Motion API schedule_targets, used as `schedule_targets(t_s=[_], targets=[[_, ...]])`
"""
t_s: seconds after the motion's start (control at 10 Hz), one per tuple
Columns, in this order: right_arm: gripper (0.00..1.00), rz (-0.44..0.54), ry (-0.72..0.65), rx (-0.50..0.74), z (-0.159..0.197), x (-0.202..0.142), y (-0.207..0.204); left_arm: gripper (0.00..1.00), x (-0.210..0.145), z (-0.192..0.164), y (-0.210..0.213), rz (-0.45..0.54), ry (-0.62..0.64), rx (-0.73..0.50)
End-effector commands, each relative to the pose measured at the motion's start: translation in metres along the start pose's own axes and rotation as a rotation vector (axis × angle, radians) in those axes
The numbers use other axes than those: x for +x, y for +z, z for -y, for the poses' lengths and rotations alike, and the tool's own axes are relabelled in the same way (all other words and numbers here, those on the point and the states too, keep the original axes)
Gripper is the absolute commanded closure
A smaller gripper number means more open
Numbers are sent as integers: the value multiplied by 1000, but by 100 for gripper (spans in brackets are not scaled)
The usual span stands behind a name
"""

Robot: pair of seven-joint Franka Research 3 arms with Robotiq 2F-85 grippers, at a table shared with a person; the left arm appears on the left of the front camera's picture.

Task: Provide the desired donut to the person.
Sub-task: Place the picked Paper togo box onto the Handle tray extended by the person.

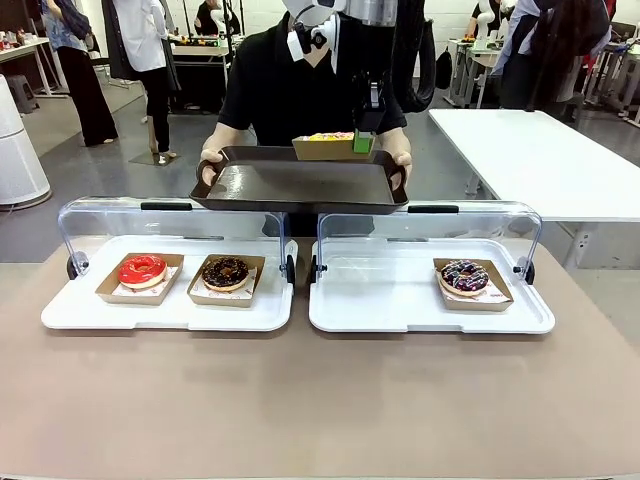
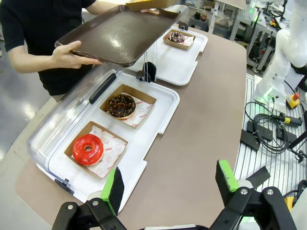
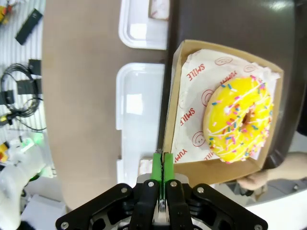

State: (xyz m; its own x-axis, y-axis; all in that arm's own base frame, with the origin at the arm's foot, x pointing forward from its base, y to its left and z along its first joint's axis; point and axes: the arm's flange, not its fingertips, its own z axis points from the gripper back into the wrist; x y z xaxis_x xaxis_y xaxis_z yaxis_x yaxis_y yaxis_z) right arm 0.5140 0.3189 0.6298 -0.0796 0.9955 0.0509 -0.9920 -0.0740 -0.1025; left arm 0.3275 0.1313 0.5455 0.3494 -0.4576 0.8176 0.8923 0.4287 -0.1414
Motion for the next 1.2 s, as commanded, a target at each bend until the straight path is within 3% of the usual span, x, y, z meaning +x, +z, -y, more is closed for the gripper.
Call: schedule_targets(t_s=[0.0, 1.1], targets=[[99, 26, 23, -5, 24, -11, -11, 0, 1, -1, 1, 19, -13, -2], [99, 32, -26, 53, 37, -45, -68, 0, 1, -1, 1, 19, -13, -2]])
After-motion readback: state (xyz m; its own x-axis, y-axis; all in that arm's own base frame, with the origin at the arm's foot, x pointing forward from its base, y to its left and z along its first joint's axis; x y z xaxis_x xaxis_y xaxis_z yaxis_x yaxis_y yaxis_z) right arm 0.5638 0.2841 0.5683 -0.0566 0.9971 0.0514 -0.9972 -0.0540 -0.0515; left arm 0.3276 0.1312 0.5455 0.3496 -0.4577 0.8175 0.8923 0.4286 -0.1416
